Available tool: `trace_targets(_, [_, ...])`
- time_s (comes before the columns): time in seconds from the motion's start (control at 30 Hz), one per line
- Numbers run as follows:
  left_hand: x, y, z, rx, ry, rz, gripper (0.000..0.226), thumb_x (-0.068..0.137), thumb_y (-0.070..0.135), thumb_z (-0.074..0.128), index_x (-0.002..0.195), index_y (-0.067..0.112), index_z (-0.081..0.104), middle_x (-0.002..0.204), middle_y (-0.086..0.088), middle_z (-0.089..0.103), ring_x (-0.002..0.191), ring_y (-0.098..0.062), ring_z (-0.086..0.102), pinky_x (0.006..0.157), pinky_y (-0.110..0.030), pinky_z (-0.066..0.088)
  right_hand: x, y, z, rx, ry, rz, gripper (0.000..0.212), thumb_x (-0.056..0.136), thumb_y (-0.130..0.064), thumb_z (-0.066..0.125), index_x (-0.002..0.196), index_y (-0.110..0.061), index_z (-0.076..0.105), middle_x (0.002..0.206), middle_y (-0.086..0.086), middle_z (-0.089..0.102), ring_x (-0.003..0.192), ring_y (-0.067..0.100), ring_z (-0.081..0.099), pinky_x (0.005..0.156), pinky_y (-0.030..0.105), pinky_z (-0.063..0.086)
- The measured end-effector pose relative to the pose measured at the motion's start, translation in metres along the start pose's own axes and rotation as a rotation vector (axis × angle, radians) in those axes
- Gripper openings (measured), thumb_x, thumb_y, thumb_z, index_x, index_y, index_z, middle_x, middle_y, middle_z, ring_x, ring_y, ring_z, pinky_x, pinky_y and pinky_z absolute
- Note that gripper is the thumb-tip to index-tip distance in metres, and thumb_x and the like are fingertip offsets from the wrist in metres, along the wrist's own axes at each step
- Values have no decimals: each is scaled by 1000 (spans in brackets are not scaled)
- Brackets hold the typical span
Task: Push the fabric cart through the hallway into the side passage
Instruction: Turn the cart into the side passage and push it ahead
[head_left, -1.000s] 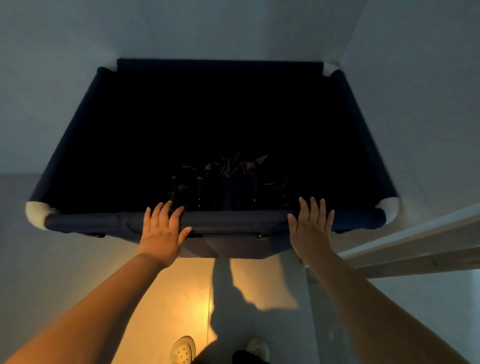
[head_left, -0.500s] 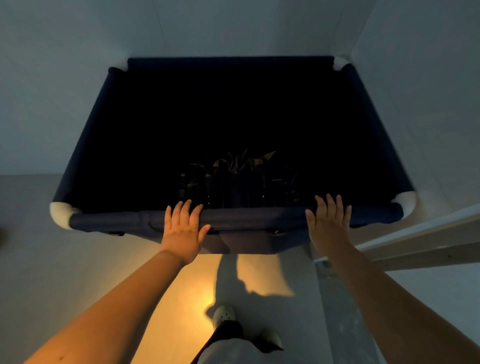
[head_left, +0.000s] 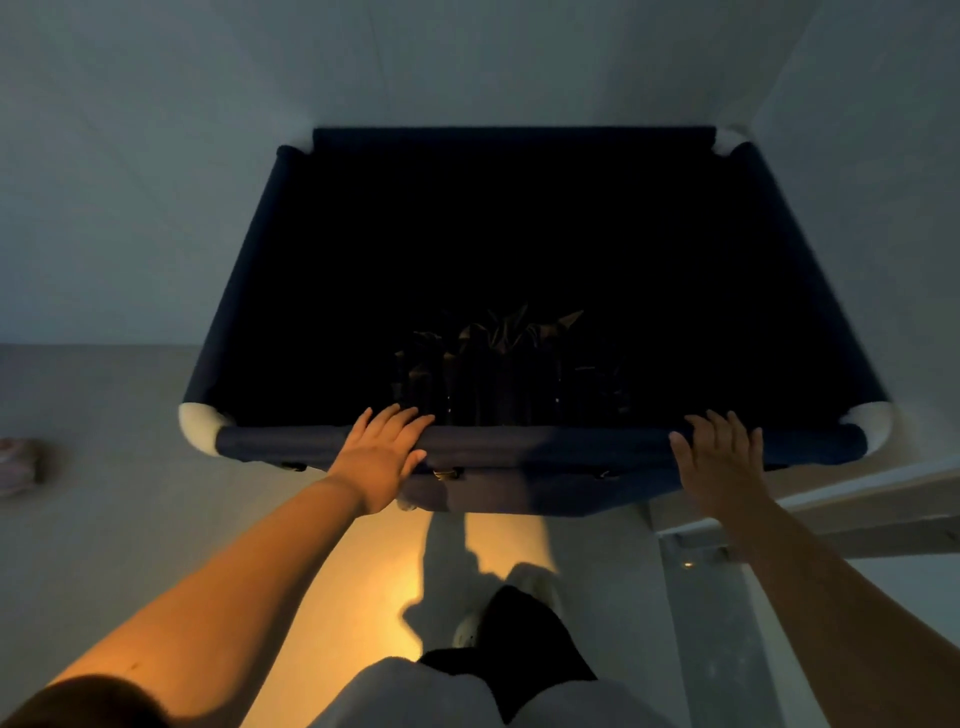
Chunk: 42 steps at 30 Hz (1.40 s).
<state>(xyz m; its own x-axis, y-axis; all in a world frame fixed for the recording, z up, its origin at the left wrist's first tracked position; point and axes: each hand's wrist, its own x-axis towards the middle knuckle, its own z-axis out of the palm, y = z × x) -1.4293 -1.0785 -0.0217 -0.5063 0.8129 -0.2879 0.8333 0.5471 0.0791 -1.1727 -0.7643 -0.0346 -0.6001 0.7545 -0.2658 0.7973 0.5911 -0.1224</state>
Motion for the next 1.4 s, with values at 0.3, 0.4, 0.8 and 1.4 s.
trace_targets(0.3, [4,-7,0,-76,-36,17,49,98,41,25,144,28,14,154,2,21,141,-18,8,114,-40,-1,-3,-5,-3,0,-45,28,52,97,-42,19,142,-16,22,155,12,16,143,25,0,116,45,-10])
trace_targets(0.4, [4,-11,1,-57,-31,15,49,98,41,24,144,29,12,154,2,19,142,-18,7,114,-40,-1,-3,-8,-1,9,-30,20,52,97,-42,19,142,-16,23,154,12,17,143,25,0,115,44,-10])
trace_targets(0.8, [5,-4,-3,-40,-69,2,48,99,39,23,144,28,11,154,2,17,142,-17,7,114,-39,-3,-1,-2,1,1,-29,28,52,96,-44,17,141,-18,22,155,9,16,143,24,-1,116,44,-10])
trace_targets(1.4, [6,2,-9,-7,-130,-38,49,99,39,22,144,27,11,152,-1,24,140,-20,16,115,-40,3,-2,-2,-2,-12,-32,8,56,96,-46,15,144,-18,15,156,10,10,144,24,-4,115,45,-12])
